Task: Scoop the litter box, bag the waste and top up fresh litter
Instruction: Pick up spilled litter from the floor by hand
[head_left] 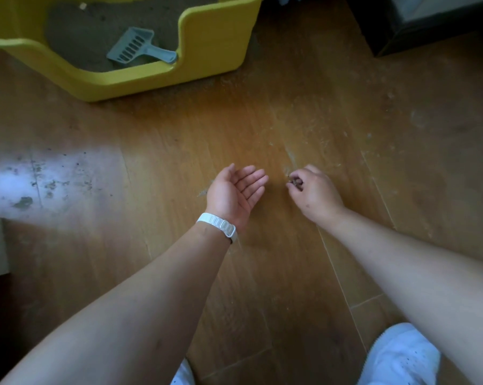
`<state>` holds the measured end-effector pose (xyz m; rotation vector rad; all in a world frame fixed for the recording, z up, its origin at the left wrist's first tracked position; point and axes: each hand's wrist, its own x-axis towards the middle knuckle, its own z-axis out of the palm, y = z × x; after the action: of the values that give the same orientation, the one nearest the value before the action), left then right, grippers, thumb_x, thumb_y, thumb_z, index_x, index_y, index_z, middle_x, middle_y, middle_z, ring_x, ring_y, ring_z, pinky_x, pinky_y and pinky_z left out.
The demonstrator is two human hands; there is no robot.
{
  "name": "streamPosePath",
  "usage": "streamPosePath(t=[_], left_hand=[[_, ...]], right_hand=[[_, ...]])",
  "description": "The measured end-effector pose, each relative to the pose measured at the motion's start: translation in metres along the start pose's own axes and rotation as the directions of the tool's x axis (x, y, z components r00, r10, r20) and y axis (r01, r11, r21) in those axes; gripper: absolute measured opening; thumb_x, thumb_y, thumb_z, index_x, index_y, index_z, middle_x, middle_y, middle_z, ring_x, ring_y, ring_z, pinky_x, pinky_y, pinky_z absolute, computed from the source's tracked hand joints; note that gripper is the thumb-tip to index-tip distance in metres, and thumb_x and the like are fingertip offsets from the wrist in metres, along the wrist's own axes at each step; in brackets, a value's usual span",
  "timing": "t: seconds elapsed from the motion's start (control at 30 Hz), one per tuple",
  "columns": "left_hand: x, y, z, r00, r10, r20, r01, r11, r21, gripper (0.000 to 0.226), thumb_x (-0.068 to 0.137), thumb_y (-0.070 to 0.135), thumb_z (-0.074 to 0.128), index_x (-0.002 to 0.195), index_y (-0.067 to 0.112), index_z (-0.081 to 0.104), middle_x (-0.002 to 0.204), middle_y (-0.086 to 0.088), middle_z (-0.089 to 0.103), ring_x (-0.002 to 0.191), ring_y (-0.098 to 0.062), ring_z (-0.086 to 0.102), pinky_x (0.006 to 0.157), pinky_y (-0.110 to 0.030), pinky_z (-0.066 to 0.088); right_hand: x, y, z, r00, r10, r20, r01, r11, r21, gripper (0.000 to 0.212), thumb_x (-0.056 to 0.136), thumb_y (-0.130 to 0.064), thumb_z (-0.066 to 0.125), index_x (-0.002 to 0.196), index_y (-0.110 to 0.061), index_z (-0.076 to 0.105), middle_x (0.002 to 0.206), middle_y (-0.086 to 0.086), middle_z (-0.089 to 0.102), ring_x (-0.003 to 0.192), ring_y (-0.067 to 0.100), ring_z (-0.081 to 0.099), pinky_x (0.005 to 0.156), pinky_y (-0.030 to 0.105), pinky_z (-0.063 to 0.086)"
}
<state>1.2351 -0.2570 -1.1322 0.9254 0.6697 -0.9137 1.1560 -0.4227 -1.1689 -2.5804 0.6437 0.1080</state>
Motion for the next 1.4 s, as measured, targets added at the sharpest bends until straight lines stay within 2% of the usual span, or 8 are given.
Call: streamPosePath(t=[0.23, 0.37, 0.57, 0.67, 0.8, 0.97, 1.13, 1.4], left_hand=[[-0.001, -0.001, -0.001, 1.0, 0.016, -0.01, -0.016, 1.0, -0.006, 0.041, 0.103, 0.032, 0.036, 0.107, 0.001, 0.063, 0.105, -0.017, 0.072, 0.097, -0.027, 0.07, 0.087, -0.034, 0.054], [0.004, -0.006, 0.001, 1.0, 0.015, -0.025, -0.015, 1.0, -0.003, 0.04, 0.103, 0.032, 0.037, 0.104, 0.002, 0.064, 0.1, -0.017, 0.073, 0.095, -0.027, 0.071, 0.084, -0.033, 0.055], [0.01, -0.015, 0.015, 0.999, -0.015, -0.04, 0.013, 0.999, -0.052, 0.042, 0.102, 0.032, 0.037, 0.091, 0.001, 0.064, 0.08, -0.015, 0.065, 0.069, -0.026, 0.066, 0.064, -0.032, 0.058], [0.013, -0.017, 0.016, 0.999, -0.04, -0.003, 0.04, 0.997, -0.065, 0.044, 0.102, 0.031, 0.034, 0.1, 0.001, 0.066, 0.095, -0.019, 0.067, 0.082, -0.028, 0.066, 0.081, -0.035, 0.056], [0.014, -0.016, 0.016, 0.999, -0.05, 0.015, 0.052, 0.992, -0.114, 0.043, 0.101, 0.026, 0.032, 0.092, -0.001, 0.064, 0.075, -0.017, 0.067, 0.063, -0.026, 0.066, 0.061, -0.032, 0.057], [0.016, -0.011, 0.011, 0.999, -0.04, 0.017, 0.041, 0.994, -0.104, 0.043, 0.101, 0.026, 0.031, 0.103, -0.003, 0.064, 0.098, -0.02, 0.073, 0.088, -0.029, 0.073, 0.087, -0.036, 0.054], [0.014, -0.011, 0.008, 0.999, -0.045, 0.011, 0.046, 0.99, -0.13, 0.044, 0.101, 0.026, 0.031, 0.106, -0.002, 0.064, 0.103, -0.02, 0.073, 0.092, -0.029, 0.073, 0.086, -0.035, 0.056], [0.011, -0.014, 0.004, 0.999, -0.052, -0.014, 0.049, 0.985, -0.163, 0.044, 0.101, 0.027, 0.032, 0.108, -0.003, 0.064, 0.105, -0.02, 0.072, 0.093, -0.03, 0.072, 0.086, -0.036, 0.056]], right_hand=[[0.003, 0.001, 0.002, 1.0, -0.008, -0.017, 0.008, 1.0, -0.001, 0.011, 0.089, -0.014, 0.063, 0.087, -0.005, 0.069, 0.093, 0.01, 0.061, 0.084, 0.03, 0.059, 0.073, 0.032, 0.044], [-0.003, -0.014, -0.004, 0.996, -0.04, -0.082, 0.046, 0.996, 0.079, 0.01, 0.089, -0.018, 0.065, 0.086, -0.009, 0.069, 0.09, 0.003, 0.059, 0.076, 0.019, 0.056, 0.07, 0.031, 0.047], [-0.025, -0.063, -0.008, 0.963, -0.23, -0.142, 0.26, 0.932, 0.252, 0.004, 0.082, -0.015, 0.067, 0.083, -0.012, 0.069, 0.09, 0.002, 0.063, 0.074, 0.018, 0.061, 0.069, 0.03, 0.05], [-0.029, -0.071, -0.004, 0.951, -0.273, -0.142, 0.303, 0.909, 0.285, 0.004, 0.079, -0.009, 0.07, 0.083, -0.009, 0.07, 0.095, 0.003, 0.065, 0.077, 0.006, 0.054, 0.073, 0.015, 0.041], [-0.026, -0.058, -0.01, 0.958, -0.248, -0.142, 0.281, 0.907, 0.315, 0.008, 0.08, -0.016, 0.07, 0.086, -0.011, 0.07, 0.092, 0.0, 0.064, 0.075, 0.009, 0.059, 0.07, 0.024, 0.049], [-0.01, -0.013, -0.018, 0.983, -0.131, -0.127, 0.156, 0.965, 0.211, 0.008, 0.086, -0.019, 0.068, 0.089, -0.012, 0.071, 0.088, 0.0, 0.061, 0.073, 0.015, 0.057, 0.069, 0.033, 0.051], [0.006, 0.019, -0.01, 0.997, -0.068, -0.045, 0.073, 0.99, 0.12, 0.014, 0.089, -0.02, 0.066, 0.094, -0.008, 0.07, 0.094, 0.003, 0.06, 0.079, 0.02, 0.058, 0.071, 0.033, 0.05], [0.022, 0.014, 0.003, 0.982, -0.191, -0.002, 0.19, 0.975, 0.117, 0.009, 0.088, -0.015, 0.065, 0.088, -0.007, 0.07, 0.09, 0.004, 0.06, 0.074, 0.014, 0.051, 0.07, 0.031, 0.048]])
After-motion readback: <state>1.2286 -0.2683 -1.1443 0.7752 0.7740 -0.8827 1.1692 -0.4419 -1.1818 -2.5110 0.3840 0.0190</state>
